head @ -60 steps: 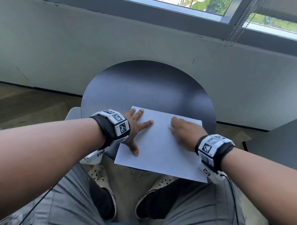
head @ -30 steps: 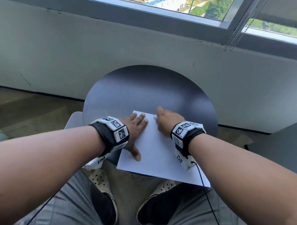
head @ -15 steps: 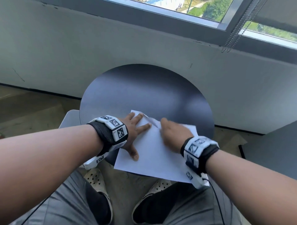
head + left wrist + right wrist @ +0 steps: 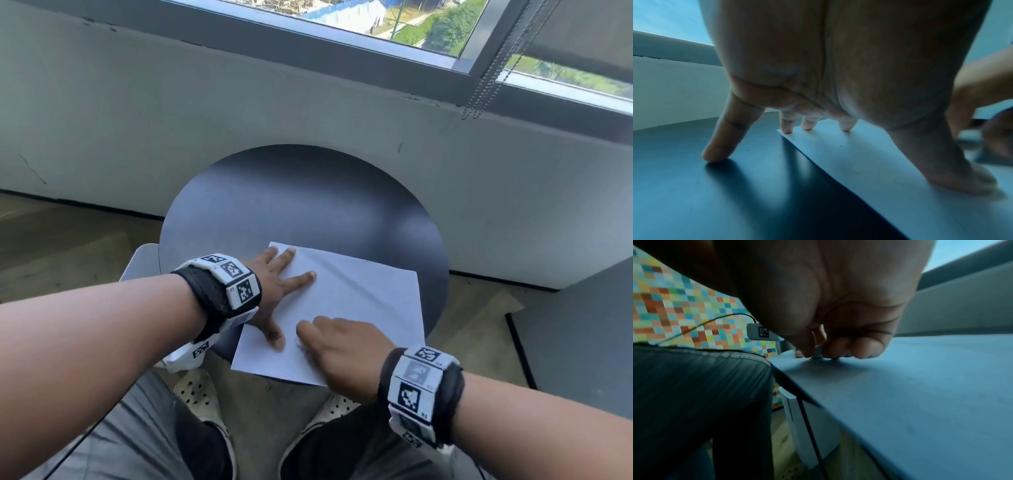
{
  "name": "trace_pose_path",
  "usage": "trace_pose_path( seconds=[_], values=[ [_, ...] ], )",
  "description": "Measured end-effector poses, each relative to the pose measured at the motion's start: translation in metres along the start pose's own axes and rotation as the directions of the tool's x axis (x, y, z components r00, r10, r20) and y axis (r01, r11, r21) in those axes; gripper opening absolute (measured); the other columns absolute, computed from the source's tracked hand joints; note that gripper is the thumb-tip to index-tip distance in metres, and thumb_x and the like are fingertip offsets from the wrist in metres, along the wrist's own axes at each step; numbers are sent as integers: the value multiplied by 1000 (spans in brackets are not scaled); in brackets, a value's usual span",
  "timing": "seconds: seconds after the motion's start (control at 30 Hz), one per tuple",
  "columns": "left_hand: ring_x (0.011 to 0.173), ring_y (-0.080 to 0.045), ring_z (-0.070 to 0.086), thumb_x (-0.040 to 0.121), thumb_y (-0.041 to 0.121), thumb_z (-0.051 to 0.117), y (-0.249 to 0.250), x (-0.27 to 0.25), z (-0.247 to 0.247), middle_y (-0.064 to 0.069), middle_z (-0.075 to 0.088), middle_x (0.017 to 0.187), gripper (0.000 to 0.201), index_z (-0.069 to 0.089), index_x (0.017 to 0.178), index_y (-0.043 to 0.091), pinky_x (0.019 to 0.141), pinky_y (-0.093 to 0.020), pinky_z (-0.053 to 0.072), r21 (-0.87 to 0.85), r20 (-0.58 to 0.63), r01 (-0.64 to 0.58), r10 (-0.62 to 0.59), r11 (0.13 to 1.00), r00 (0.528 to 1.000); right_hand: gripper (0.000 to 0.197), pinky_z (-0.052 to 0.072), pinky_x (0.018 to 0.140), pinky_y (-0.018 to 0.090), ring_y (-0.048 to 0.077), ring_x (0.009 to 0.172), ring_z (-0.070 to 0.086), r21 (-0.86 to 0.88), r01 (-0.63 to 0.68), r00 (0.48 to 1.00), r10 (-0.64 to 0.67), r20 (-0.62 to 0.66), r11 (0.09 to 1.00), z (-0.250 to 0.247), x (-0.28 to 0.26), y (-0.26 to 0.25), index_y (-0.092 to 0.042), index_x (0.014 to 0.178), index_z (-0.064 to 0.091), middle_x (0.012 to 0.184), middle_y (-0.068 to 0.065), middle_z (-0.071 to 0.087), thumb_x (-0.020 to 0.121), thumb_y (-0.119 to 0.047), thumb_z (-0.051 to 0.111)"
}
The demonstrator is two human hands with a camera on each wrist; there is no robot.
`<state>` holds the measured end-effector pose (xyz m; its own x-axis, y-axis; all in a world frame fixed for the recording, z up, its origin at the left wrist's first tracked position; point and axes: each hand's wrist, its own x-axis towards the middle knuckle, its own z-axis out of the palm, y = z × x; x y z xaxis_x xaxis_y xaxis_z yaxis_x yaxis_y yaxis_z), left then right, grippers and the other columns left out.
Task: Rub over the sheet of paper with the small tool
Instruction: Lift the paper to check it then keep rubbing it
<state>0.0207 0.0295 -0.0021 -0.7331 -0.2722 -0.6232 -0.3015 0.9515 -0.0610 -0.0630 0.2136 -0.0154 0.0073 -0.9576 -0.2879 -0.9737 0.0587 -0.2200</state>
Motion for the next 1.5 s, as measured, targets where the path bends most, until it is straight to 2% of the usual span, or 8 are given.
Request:
trace_pose_path(
  seconds=[0.23,0.43,0.63,0.83,1.0,1.2,1.43,1.5],
  values=[
    [147,-33,-21,58,82,69,5,2,-1,-3,-30,159,130,-22,145,51,109,-66,23,-20,6,3,-3,1000,1000,15,48,75,43,34,85,58,47,-495,864,497,-79,867,-21,4,92,-24,92,27,96,3,56,101,-36,29],
    [147,-34,-20,56,84,68,0,4,2,-5,-30,158,133,-22,146,49,113,-65,19,-1,4,3,-3,1000,1000,7,46,71,46,33,84,53,46,-71,997,70,31,996,-4,-13,15,-25,100,31,95,4,50,100,-30,36],
    [148,-33,-20,56,84,68,4,5,3,-4,-29,159,130,-21,146,50,112,-64,22,-7,-13,-3,3,1000,1000,11,44,75,41,33,91,58,66,-546,836,548,-28,836,-26,7,99,-21,97,28,110,8,59,100,-31,31],
    [147,-32,-22,56,82,69,1,7,4,-3,-31,158,132,-23,145,50,116,-61,19,-18,-8,9,-9,1000,1000,13,49,77,44,34,96,59,71,-249,968,249,2,966,-14,14,42,-21,106,35,109,10,56,101,-34,33],
    [147,-33,-22,56,84,67,0,6,6,-4,-31,158,131,-22,145,50,114,-64,19,-20,-14,1,-1,1000,1000,9,43,71,39,34,91,58,41,-586,807,587,-58,809,-36,27,99,-18,98,28,110,13,59,95,-16,37],
    [147,-33,-22,59,81,69,8,4,2,-4,-31,158,130,-22,146,48,113,-62,22,-7,-3,12,-12,1000,1000,12,45,67,43,33,87,55,54,-137,989,133,62,989,-11,-4,6,-22,107,34,103,8,51,96,-20,38],
    [147,-33,-21,58,81,69,7,4,3,-5,-29,159,129,-19,147,50,110,-64,23,-25,-14,7,-7,1000,1000,5,49,78,45,34,87,57,40,-566,823,567,-28,823,-18,-13,102,-24,93,26,106,6,56,95,-29,26],
    [148,-34,-20,58,80,70,8,4,2,-6,-28,159,130,-18,148,49,112,-63,21,-29,-20,6,-6,1000,1000,5,48,80,44,35,91,58,37,-505,862,506,-11,862,-18,-15,86,-23,97,28,107,7,56,97,-23,33]
  ],
)
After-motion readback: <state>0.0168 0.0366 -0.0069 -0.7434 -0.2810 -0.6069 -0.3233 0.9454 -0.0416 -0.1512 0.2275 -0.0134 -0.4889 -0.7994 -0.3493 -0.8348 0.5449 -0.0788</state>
